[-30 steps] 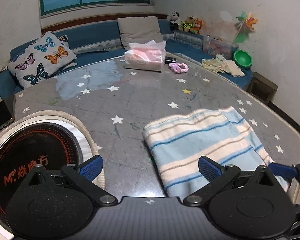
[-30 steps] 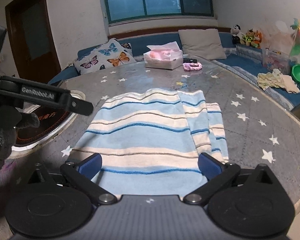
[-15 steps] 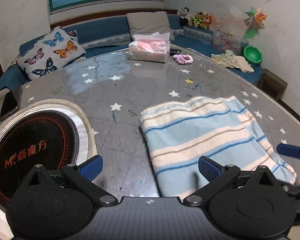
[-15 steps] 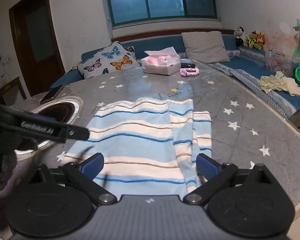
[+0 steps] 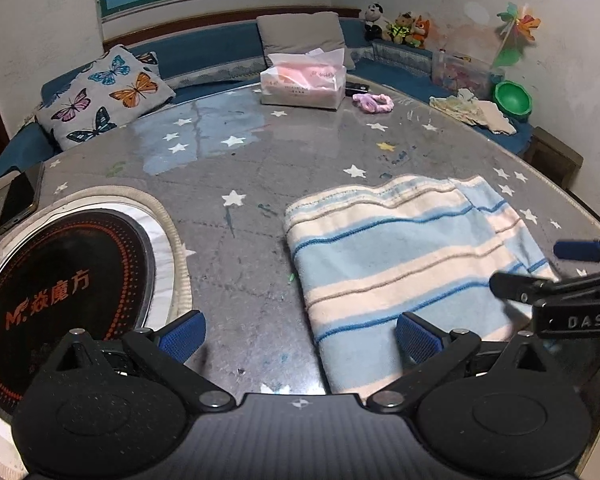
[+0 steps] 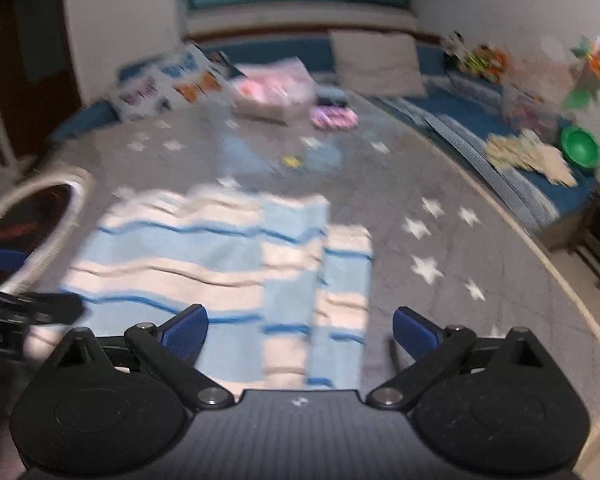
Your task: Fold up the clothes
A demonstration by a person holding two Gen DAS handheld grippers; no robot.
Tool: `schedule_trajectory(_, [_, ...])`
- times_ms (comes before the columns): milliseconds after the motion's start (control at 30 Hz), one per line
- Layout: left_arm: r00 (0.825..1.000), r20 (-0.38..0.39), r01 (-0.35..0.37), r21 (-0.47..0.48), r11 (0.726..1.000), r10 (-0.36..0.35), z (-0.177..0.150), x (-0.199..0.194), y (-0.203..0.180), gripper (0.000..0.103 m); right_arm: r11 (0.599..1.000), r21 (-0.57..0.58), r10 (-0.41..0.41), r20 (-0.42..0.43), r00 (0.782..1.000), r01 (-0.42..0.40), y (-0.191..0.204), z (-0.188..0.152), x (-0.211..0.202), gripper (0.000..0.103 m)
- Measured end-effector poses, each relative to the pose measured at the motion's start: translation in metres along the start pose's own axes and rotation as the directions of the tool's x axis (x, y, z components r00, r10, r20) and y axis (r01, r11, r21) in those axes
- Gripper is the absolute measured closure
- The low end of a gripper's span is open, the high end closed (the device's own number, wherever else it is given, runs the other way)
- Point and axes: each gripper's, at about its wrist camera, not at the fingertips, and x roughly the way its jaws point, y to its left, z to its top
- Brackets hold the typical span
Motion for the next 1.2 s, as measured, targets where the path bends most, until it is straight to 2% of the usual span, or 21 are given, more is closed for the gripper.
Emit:
schedule_trajectory(67, [1.0,0.001,-0.015,-0.012,1.0,0.015,0.007,0.004,0.004,0.0,0.999,0.025,0.026,0.004,1.0,-0.027,-0.006,0.007,-0.004,0.002])
schedule_trajectory(167, [0.999,-0.008,-0.032,-0.025,0.999,0.032,0.019,0.014,0.008,0.0,1.0,0.014,0.006,0.048,0.999,-0.006,-0.009,0.02,-0.007,0.002])
schedule_trajectory(433, [0.999,-0.023,-0.046,-0.022,0.999,0.046,0.044,0.041,0.008,0.0,0.999,0.037,-0.041,0.028,0.999,0.04,-0.017,0.047,0.023,0.002])
schedule_trajectory(600, [0.997,-0.053,-0.059,-0.008,0.998,0.059,0.052,0.062,0.007,0.0,0.998,0.015,-0.057,-0.027,0.998,0.057,-0.016,0.046,0.043,0.0])
schedule_trajectory(867, [0.998,-0.041,-0.04,-0.022,0.999,0.039,0.062,0.062,0.005,0.0,0.998,0.038,-0.041,0.042,0.998,0.04,-0.021,0.049,0.029,0.0])
schedule_trajectory(1033, [0.999,-0.044,-0.014,-0.002,1.0,0.014,0.07,0.066,-0.01,0.0,0.997,0.037,-0.068,-0.016,0.998,0.069,-0.025,0.053,0.046,0.0])
schedule_trajectory(1200, [0.998,-0.066,-0.024,0.024,0.999,0.025,0.069,0.076,-0.018,0.0,0.996,0.063,-0.06,0.003,0.998,0.059,-0.031,0.05,0.04,0.0])
